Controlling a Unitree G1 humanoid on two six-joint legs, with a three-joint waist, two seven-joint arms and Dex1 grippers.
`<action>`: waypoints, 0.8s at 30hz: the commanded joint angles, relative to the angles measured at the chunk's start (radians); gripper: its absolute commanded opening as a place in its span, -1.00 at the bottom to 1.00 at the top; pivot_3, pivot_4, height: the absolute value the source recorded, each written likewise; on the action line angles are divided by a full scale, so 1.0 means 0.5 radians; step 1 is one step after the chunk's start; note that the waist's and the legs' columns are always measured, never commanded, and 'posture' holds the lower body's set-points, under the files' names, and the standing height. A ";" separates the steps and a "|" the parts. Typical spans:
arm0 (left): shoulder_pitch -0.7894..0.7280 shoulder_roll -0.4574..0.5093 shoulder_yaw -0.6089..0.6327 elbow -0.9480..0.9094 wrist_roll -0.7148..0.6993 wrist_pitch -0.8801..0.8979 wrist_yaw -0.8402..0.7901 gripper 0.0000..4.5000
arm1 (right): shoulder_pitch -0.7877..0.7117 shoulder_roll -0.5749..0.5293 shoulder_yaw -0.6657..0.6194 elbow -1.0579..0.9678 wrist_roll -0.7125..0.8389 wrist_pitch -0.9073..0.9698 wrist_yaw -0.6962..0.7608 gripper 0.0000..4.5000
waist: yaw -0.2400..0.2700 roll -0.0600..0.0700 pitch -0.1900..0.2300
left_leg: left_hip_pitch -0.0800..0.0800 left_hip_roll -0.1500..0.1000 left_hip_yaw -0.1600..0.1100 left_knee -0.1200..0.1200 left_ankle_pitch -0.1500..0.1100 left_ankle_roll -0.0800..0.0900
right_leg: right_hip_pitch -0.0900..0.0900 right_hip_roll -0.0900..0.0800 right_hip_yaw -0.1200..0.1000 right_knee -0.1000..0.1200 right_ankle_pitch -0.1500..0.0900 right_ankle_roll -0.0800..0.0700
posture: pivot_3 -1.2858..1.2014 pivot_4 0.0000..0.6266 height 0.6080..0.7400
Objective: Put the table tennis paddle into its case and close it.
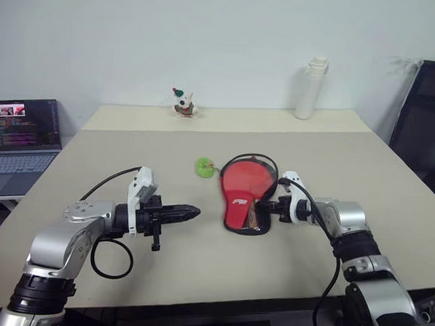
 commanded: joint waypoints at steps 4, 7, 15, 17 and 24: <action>0.142 0.078 -0.017 -0.259 -0.137 0.075 -0.046 -1.00 | 0.322 0.010 0.058 -0.723 0.213 0.462 -0.062 -0.98 | 0.008 0.000 0.000 | 0.000 -0.001 -0.001 0.001 0.000 -0.001 | 0.000 0.000 -0.001 0.000 -0.002 0.000 | 0.03 -0.52 1.00; 0.211 0.124 -0.033 -0.317 -0.146 0.062 -0.081 -1.00 | 0.539 0.002 0.008 -1.092 0.315 0.705 -0.144 -0.98 | 0.018 0.000 0.000 | -0.001 -0.001 0.000 0.001 -0.001 -0.001 | 0.000 0.000 0.000 -0.001 -0.004 0.003 | 0.03 -0.52 1.00; 0.255 0.204 -0.029 -0.297 -0.139 0.015 -0.142 -1.00 | 0.789 0.025 -0.151 -1.513 0.467 1.015 -0.313 -0.98 | 0.029 0.000 0.000 | -0.001 -0.002 0.000 0.001 -0.001 -0.002 | 0.000 -0.001 -0.001 -0.002 -0.009 0.006 | 0.03 -0.52 1.00; 0.251 0.204 -0.034 -0.284 -0.134 0.010 -0.148 -1.00 | 0.820 0.023 -0.178 -1.539 0.481 1.039 -0.345 -0.98 | 0.029 0.000 0.000 | -0.001 -0.002 0.000 0.001 -0.001 -0.002 | 0.001 -0.001 -0.001 -0.003 -0.009 0.006 | 0.03 -0.52 1.00; 0.258 0.212 -0.049 -0.261 -0.114 -0.016 -0.161 -1.00 | 0.881 0.086 -0.182 -1.546 0.490 1.040 -0.454 -0.98 | 0.034 -0.001 0.000 | -0.002 -0.003 0.000 0.001 -0.002 -0.002 | 0.001 -0.001 -0.001 -0.005 -0.009 0.006 | 0.03 -0.52 1.00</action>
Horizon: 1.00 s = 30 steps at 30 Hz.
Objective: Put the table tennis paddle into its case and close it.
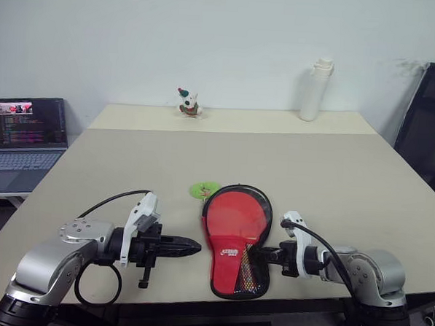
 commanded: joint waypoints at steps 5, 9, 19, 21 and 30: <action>0.011 0.033 0.010 -0.006 0.006 -0.070 -0.017 -1.00 | 0.086 0.028 0.040 0.015 0.000 -0.028 -0.145 -0.98 | 0.001 -0.001 -0.001 | 0.001 0.000 0.000 0.000 0.000 0.000 | 0.000 0.000 0.000 0.000 0.000 0.000 | 0.03 -0.52 1.00; 0.029 0.030 0.031 0.010 0.013 -0.093 0.001 -1.00 | 0.109 -0.016 0.008 -0.038 0.028 0.005 -0.160 -0.66 | 0.004 -0.002 -0.001 | 0.003 0.000 0.000 0.000 0.000 0.000 | 0.003 0.000 0.000 0.000 0.000 0.000 | 0.03 -0.52 1.00; -0.110 -0.164 0.088 0.207 0.063 -0.125 0.354 -1.00 | 0.132 -0.321 0.089 -0.405 0.087 -0.210 -0.100 0.79 | 0.043 -0.003 -0.002 | 0.000 -0.002 -0.003 0.003 0.000 0.000 | 0.005 -0.002 -0.003 -0.003 0.000 0.001 | 0.03 -0.52 1.00; -0.178 -0.190 0.090 0.275 0.089 -0.107 0.445 -1.00 | 0.127 -0.415 0.089 -0.436 0.109 -0.278 -0.055 0.99 | 0.042 -0.004 -0.002 | -0.001 -0.003 -0.003 0.003 0.000 0.000 | 0.004 -0.003 -0.003 -0.004 0.000 0.001 | 0.03 -0.52 1.00; -0.469 -0.289 0.005 0.630 0.334 -0.250 0.677 -0.83 | -0.047 -0.540 -0.138 -0.337 0.240 -0.507 0.072 1.00 | 0.033 -0.004 -0.002 | -0.002 -0.002 -0.003 0.001 0.000 0.000 | 0.003 0.000 -0.002 -0.005 0.000 0.001 | 0.03 -0.52 1.00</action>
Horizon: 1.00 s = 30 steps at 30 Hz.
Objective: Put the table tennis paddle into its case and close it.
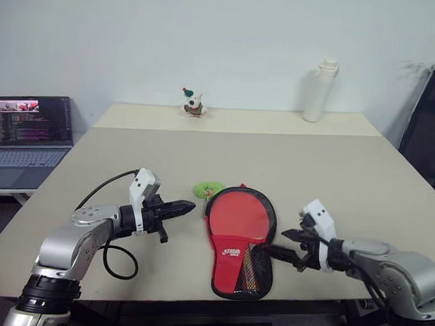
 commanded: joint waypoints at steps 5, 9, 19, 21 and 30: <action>-0.350 -0.128 -0.100 0.465 0.318 -0.263 0.155 -0.11 | -0.159 0.005 0.011 0.032 0.052 -0.222 0.043 1.00 | 0.009 -0.001 0.000 | -0.001 -0.001 -0.002 0.001 0.000 0.000 | 0.001 0.000 -0.003 0.001 0.000 0.000 | 0.03 -0.52 1.00; -0.554 -0.253 -0.133 0.845 0.468 -0.421 0.261 0.56 | -0.165 0.010 0.059 0.055 0.048 -0.261 0.039 1.00 | 0.012 -0.001 0.000 | -0.003 -0.002 -0.002 0.001 0.000 0.000 | 0.000 -0.001 -0.002 -0.002 0.000 0.000 | 0.03 -0.52 1.00; -1.081 -0.486 -0.238 1.812 0.735 -0.656 0.221 0.98 | -0.187 0.032 0.105 0.090 0.045 -0.310 0.005 1.00 | 0.008 -0.002 0.001 | -0.005 -0.002 -0.002 0.001 0.000 0.000 | -0.001 -0.001 -0.007 -0.002 0.001 0.001 | 0.03 -0.52 1.00; -1.177 -0.529 -0.252 2.012 0.788 -0.686 0.218 0.98 | -0.188 0.050 0.100 0.085 0.049 -0.321 -0.009 1.00 | 0.007 -0.002 0.001 | -0.005 -0.002 -0.001 0.001 0.000 0.000 | -0.001 -0.001 -0.008 -0.002 0.001 0.001 | 0.03 -0.52 1.00; -1.258 -0.615 -0.259 2.349 0.914 -0.818 0.140 0.82 | -0.317 0.151 0.166 0.130 -0.035 -0.631 -0.014 1.00 | 0.007 -0.002 0.001 | -0.004 -0.002 0.000 0.002 0.000 0.000 | -0.001 -0.001 -0.009 0.000 0.001 0.001 | 0.03 -0.52 1.00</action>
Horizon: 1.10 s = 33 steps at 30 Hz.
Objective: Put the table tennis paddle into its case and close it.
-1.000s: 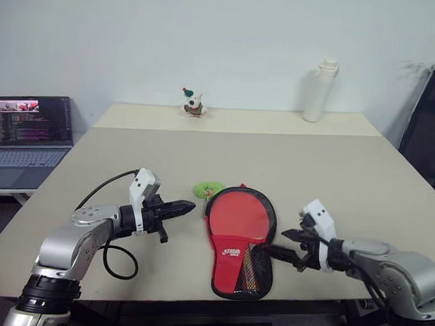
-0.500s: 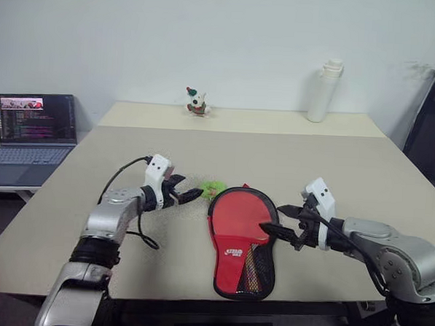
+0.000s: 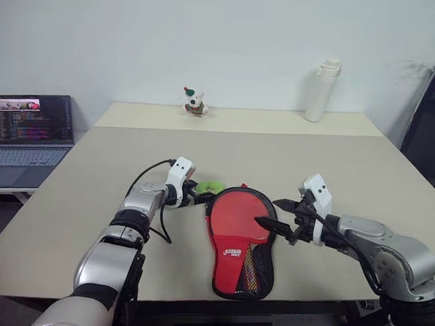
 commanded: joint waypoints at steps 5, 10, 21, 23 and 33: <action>-0.007 -0.041 0.031 0.069 0.047 -0.037 -0.037 0.10 | -0.252 0.172 0.260 0.171 -0.141 -0.296 0.020 1.00 | 0.000 -0.001 0.000 | 0.001 0.000 -0.001 0.000 0.000 0.000 | 0.000 0.000 -0.001 0.001 0.000 0.000 | 0.03 -0.52 1.00; 0.018 -0.052 0.051 0.044 0.048 -0.028 -0.045 -0.70 | -0.296 0.249 0.560 0.379 -0.341 -0.387 0.031 1.00 | 0.000 -0.001 -0.001 | 0.001 0.000 0.000 0.001 0.000 0.000 | 0.000 -0.001 -0.001 0.002 0.000 0.000 | 0.03 -0.52 1.00; 0.042 -0.041 0.072 -0.042 0.058 -0.001 -0.043 -1.00 | -0.235 0.299 0.913 0.693 -0.794 -0.465 -0.088 1.00 | -0.001 -0.002 -0.002 | 0.003 0.000 0.000 0.003 0.000 0.000 | 0.000 0.000 -0.001 0.007 0.000 -0.001 | 0.03 -0.52 1.00; -0.027 -0.016 0.052 0.015 0.109 -0.078 0.006 -1.00 | -0.217 0.309 0.908 0.711 -0.826 -0.457 -0.097 1.00 | -0.001 -0.003 -0.002 | 0.003 0.000 -0.001 0.003 0.000 0.000 | 0.000 0.000 -0.001 0.007 0.000 -0.001 | 0.03 -0.52 1.00; -0.342 -0.061 -0.155 0.339 0.472 -0.423 0.303 -1.00 | -0.137 0.314 0.882 0.693 -0.866 -0.398 -0.088 1.00 | 0.000 -0.004 -0.003 | 0.002 0.000 -0.001 0.003 0.000 0.000 | 0.001 0.000 -0.003 0.007 0.000 0.000 | 0.03 -0.52 1.00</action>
